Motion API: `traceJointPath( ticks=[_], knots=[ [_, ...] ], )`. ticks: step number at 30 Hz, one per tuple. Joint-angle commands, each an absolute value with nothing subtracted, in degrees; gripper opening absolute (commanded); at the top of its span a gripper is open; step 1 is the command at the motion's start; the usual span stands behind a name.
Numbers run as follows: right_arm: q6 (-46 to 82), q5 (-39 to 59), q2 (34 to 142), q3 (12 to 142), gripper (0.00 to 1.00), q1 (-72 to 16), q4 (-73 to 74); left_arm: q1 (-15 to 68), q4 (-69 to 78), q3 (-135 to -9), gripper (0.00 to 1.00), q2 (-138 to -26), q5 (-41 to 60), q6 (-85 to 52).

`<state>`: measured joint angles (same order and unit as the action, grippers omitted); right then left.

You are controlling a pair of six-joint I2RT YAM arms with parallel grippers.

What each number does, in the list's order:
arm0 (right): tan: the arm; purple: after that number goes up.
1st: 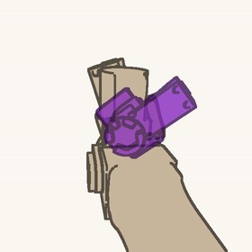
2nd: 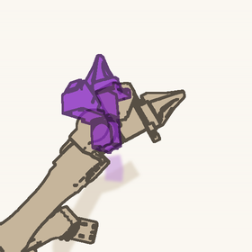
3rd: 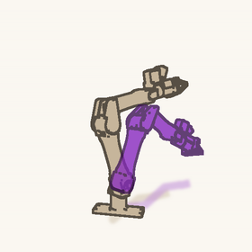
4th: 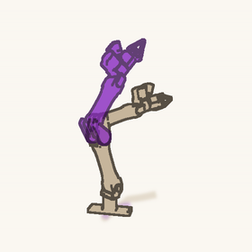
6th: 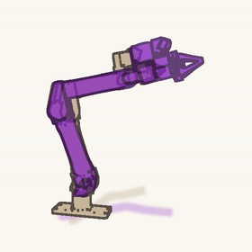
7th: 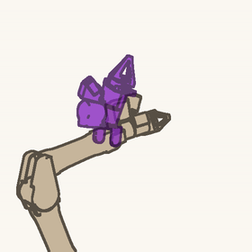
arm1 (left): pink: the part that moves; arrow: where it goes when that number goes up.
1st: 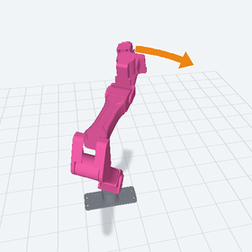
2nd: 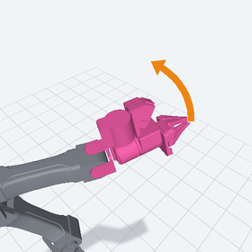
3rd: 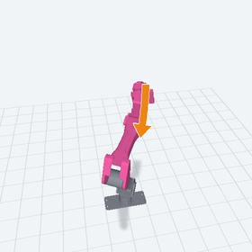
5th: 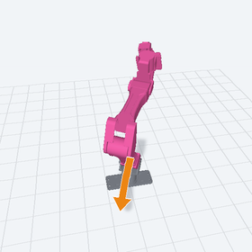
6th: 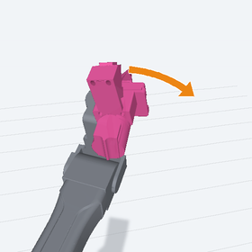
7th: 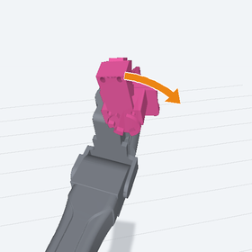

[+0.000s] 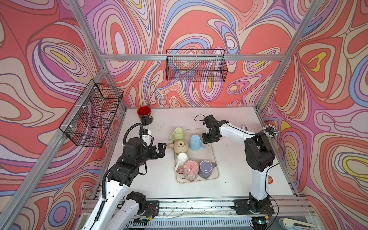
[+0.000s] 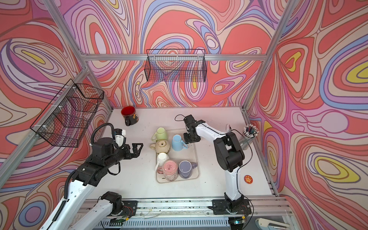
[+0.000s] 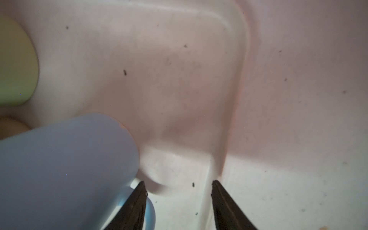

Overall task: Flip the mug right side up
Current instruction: 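Lower the right gripper onto the light blue mug's handle, then close the right gripper on the light blue mug's handle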

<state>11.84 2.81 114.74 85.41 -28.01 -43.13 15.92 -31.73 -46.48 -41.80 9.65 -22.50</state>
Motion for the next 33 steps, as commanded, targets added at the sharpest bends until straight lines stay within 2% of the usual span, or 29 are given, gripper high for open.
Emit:
traceJointPath(
  ticks=[1,7,15,21,33],
  knots=[
    [12.4,1.9,111.0,82.7,0.54,-29.7,-41.2,16.2,-32.0,-46.0,1.00,-41.8,10.4,-21.7],
    [13.8,1.3,107.1,79.5,0.54,-30.8,-40.2,16.1,-32.0,-46.0,1.00,-41.7,10.5,-21.7],
    [10.3,-1.6,102.2,81.5,0.54,-31.1,-46.2,16.2,-31.9,-45.9,1.00,-41.4,10.6,-21.7],
    [7.5,-0.5,98.3,80.3,0.55,-35.1,-46.6,16.2,-31.8,-46.0,1.00,-41.6,10.8,-21.7],
    [6.2,1.0,104.3,81.0,0.55,-39.1,-45.7,16.2,-31.7,-45.9,1.00,-42.2,11.2,-21.8]
  ],
)
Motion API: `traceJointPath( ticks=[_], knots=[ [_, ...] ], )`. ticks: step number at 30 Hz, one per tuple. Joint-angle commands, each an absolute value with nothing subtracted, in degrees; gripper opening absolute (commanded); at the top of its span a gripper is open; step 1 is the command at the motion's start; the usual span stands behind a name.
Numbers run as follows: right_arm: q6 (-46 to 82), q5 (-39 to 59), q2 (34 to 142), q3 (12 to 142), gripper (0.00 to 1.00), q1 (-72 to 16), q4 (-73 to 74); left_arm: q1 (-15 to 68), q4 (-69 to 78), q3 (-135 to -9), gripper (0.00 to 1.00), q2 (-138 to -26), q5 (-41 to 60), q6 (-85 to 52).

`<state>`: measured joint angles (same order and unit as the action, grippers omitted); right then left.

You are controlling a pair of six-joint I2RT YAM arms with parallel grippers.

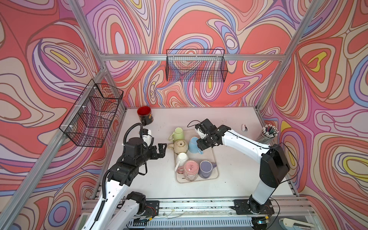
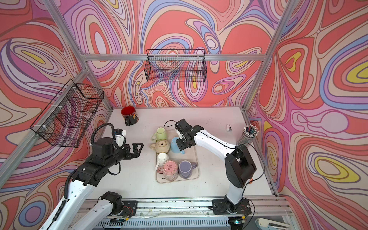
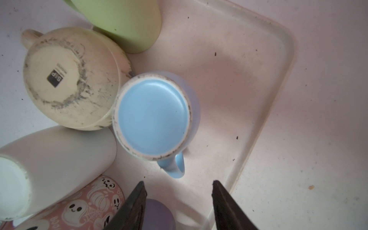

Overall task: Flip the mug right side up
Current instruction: 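Close the right gripper on the light blue mug's handle, then lift the light blue mug with the right gripper while the left reaches toward it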

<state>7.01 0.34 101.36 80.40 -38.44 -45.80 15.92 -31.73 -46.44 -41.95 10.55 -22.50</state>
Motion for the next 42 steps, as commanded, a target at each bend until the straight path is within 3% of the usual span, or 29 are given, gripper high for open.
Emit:
traceJointPath(
  ticks=[1,13,21,31,42],
  knots=[
    [6.3,0.8,104.9,81.3,0.55,-39.2,-45.5,16.2,-31.7,-45.9,1.00,-42.2,11.1,-21.8],
    [6.7,1.8,111.3,83.6,0.48,-39.1,-43.2,16.2,-31.8,-45.8,1.00,-42.1,10.7,-21.9],
    [6.9,0.2,113.4,84.8,0.30,-39.2,-43.9,16.2,-31.8,-45.8,1.00,-42.1,10.5,-21.8],
    [7.5,-0.6,113.0,84.5,0.00,-39.2,-44.0,16.2,-31.9,-45.7,1.00,-42.2,10.5,-21.8],
    [7.8,0.0,107.9,84.0,0.00,-39.2,-42.9,16.2,-31.7,-45.7,1.00,-43.0,11.0,-21.9]
  ],
)
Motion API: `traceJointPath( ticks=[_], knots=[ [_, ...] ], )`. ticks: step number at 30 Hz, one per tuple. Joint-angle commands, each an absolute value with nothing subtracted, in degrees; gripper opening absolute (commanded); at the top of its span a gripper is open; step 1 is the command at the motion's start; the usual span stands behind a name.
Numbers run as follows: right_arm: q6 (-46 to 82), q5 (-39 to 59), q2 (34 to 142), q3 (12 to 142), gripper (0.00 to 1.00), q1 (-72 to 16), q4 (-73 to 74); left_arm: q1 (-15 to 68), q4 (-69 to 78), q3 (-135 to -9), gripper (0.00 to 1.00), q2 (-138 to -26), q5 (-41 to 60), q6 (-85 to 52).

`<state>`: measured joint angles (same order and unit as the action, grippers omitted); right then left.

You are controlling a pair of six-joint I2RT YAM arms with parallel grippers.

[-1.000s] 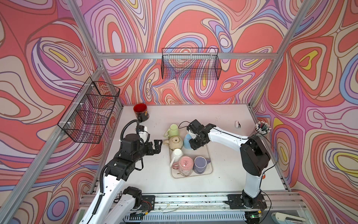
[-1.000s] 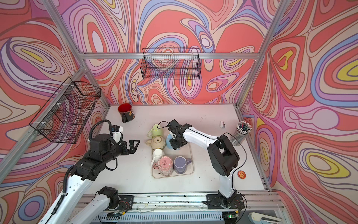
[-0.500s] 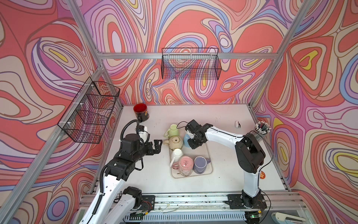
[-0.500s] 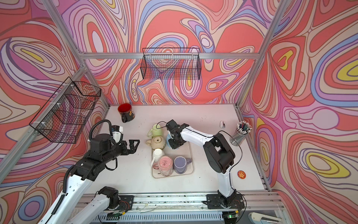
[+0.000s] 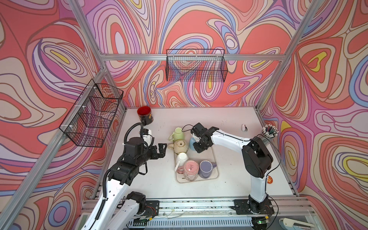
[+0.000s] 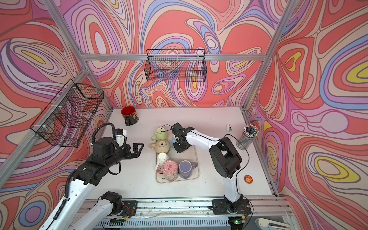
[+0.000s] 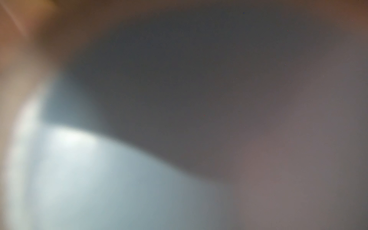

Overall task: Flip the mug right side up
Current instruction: 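Lift the light blue mug with the right gripper while the left reaches toward it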

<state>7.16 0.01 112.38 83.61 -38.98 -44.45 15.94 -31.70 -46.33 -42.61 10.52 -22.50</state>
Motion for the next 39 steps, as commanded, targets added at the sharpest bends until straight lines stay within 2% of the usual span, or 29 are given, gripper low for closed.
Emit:
traceJointPath(
  ticks=[1,13,18,23,26,30,36,39],
  knots=[
    [7.8,-0.1,107.4,84.0,0.00,-39.2,-42.8,16.1,-31.6,-45.7,1.00,-43.1,11.1,-22.0],
    [8.6,3.2,98.7,83.4,0.00,-39.0,-38.7,16.2,-31.4,-45.9,1.00,-44.0,10.8,-22.0],
    [9.9,8.4,93.9,81.0,0.00,-38.3,-34.2,16.1,-29.9,-46.0,1.00,-44.6,13.0,-23.7],
    [11.4,16.5,87.7,76.6,0.00,-36.8,-27.0,16.1,-26.2,-45.7,0.95,-45.1,17.8,-26.7],
    [12.3,21.5,84.5,74.5,0.00,-35.9,-23.1,16.3,-22.9,-44.9,0.89,-45.0,20.6,-29.1],
    [14.3,28.3,81.5,72.0,0.00,-34.5,-18.2,16.2,-10.1,-39.6,0.73,-44.7,28.1,-35.3],
    [18.6,37.2,79.2,68.8,0.00,-32.3,-10.4,16.3,7.8,-33.9,0.48,-46.7,33.8,-44.5],
    [20.7,40.6,79.1,67.7,0.00,-31.7,-6.8,16.4,14.1,-32.9,0.47,-48.1,35.5,-46.7]
  ],
)
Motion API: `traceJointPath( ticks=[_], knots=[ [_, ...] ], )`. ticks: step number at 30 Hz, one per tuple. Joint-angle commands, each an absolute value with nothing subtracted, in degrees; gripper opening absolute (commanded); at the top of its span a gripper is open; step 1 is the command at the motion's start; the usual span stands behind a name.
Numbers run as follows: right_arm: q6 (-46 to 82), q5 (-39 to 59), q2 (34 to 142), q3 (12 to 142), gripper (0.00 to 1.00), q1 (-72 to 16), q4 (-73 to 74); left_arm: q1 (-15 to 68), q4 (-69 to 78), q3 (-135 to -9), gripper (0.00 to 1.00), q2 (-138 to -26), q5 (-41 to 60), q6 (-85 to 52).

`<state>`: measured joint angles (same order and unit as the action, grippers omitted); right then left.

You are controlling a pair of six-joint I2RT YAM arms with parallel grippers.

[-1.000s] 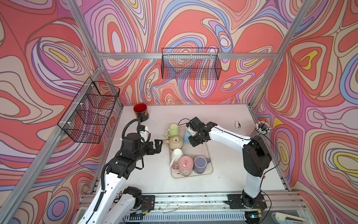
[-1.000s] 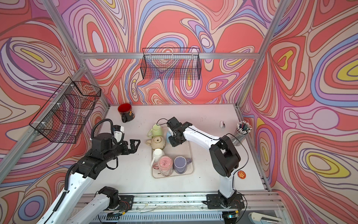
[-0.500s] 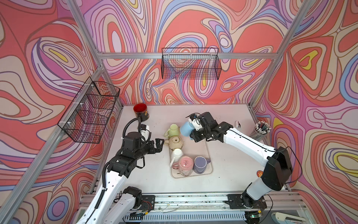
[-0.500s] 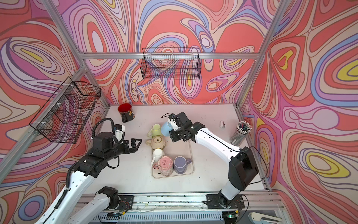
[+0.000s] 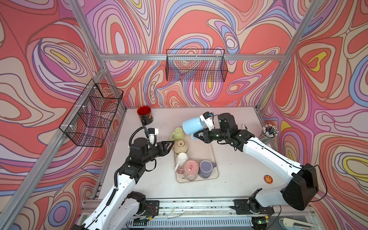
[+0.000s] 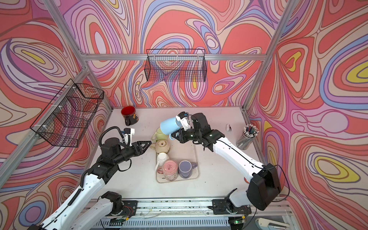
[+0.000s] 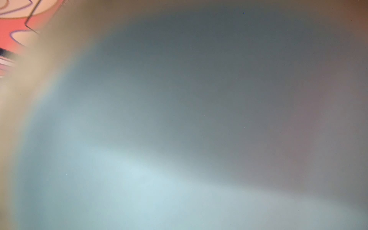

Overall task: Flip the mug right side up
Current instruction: 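Lift the light blue mug with the right gripper while the left reaches toward it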

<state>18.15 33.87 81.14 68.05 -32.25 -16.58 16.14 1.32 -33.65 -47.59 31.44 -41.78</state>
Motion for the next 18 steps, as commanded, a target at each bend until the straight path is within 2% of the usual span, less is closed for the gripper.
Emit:
traceJointPath(
  ticks=[1,7,12,18],
  knots=[
    [21.1,41.5,79.2,67.6,0.00,-31.6,-5.9,16.5,16.4,-32.4,0.47,-48.5,35.8,-47.5],
    [23.2,45.4,79.7,66.7,0.00,-31.6,-1.0,17.3,29.4,-30.1,0.55,-52.4,37.9,-52.4],
    [24.9,48.4,79.9,65.8,0.00,-31.6,3.5,18.2,39.7,-27.2,0.54,-56.4,39.8,-56.3],
    [26.8,50.5,80.8,65.6,0.00,-31.6,7.1,20.4,44.2,-28.1,0.53,-58.6,40.0,-56.5]
  ],
)
